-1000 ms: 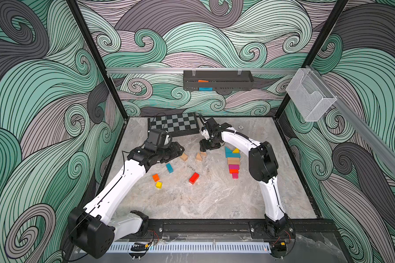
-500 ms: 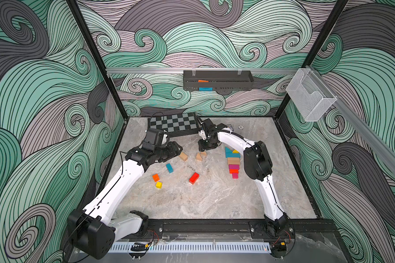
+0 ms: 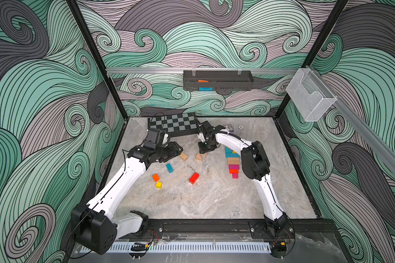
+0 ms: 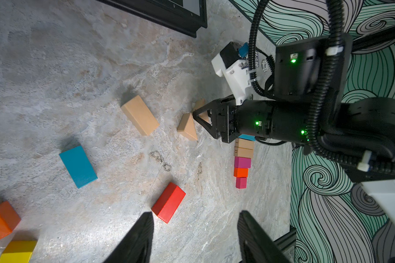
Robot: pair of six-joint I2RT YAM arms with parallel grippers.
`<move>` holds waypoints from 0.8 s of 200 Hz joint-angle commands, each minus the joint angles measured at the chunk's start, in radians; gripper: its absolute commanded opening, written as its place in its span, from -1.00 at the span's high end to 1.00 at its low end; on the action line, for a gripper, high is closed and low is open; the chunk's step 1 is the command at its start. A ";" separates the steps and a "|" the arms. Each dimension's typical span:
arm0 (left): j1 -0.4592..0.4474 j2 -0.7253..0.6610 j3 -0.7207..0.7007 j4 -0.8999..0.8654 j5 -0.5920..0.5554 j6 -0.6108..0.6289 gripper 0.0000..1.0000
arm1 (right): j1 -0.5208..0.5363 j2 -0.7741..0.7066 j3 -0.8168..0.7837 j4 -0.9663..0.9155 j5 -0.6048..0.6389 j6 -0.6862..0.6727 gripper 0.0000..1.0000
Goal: Assemble a carrot with building blocks
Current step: Pick up the building block from the center of the board.
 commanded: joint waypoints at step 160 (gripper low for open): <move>0.013 0.061 0.027 0.010 0.103 0.013 -0.20 | 0.006 -0.359 -0.375 0.067 -0.041 -0.468 0.48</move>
